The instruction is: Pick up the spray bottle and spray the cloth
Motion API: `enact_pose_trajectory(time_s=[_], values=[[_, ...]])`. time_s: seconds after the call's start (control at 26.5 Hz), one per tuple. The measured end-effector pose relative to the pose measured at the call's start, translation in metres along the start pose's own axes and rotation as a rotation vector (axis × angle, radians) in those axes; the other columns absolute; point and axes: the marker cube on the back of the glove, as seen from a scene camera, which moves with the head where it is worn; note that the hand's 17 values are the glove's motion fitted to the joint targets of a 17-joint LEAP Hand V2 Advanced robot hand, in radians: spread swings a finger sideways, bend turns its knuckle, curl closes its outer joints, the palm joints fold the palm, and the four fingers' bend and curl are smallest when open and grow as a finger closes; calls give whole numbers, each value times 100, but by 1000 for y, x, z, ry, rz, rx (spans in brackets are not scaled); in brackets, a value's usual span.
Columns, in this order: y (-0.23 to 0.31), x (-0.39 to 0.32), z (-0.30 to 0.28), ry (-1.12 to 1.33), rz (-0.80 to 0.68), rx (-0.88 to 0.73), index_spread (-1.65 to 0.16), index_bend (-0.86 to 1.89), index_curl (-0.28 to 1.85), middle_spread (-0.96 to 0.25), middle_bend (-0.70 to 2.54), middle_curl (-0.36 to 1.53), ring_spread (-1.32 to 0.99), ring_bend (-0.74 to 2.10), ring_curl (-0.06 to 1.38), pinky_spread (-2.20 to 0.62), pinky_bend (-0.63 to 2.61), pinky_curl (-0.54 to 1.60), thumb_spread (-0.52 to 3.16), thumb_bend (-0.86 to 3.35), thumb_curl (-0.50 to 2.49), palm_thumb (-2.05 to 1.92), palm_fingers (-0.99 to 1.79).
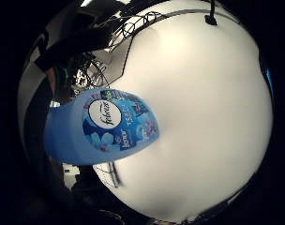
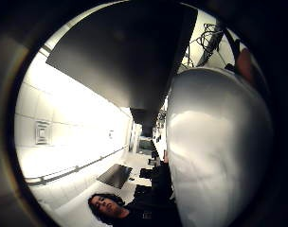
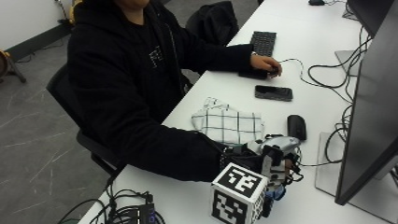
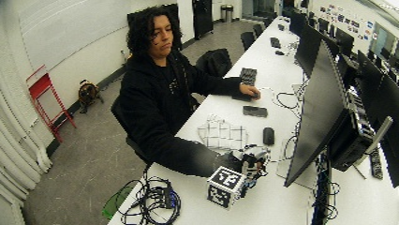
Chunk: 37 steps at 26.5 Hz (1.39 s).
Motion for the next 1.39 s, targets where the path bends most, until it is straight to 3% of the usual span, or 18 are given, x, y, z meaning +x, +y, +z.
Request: enact_pose_trajectory(time_s=[0.26,0.41,0.79,1.39], values=[[-2,4,11,-85,17,98,-31,6,23,-22,44,45,-22,64,43,-22,49,39,73,-1,48,92,124],[-2,5,14,-85,9,152,-30,25,28,-22,47,47,-21,61,43,-25,48,41,63,-3,52,92,132],[-6,3,18,-31,-86,331,-29,38,39,-22,57,52,-22,67,46,-29,41,40,40,-3,60,94,147],[-5,3,16,-28,-118,341,-29,47,49,-22,68,56,-22,76,50,-32,46,43,21,-3,68,92,144]])
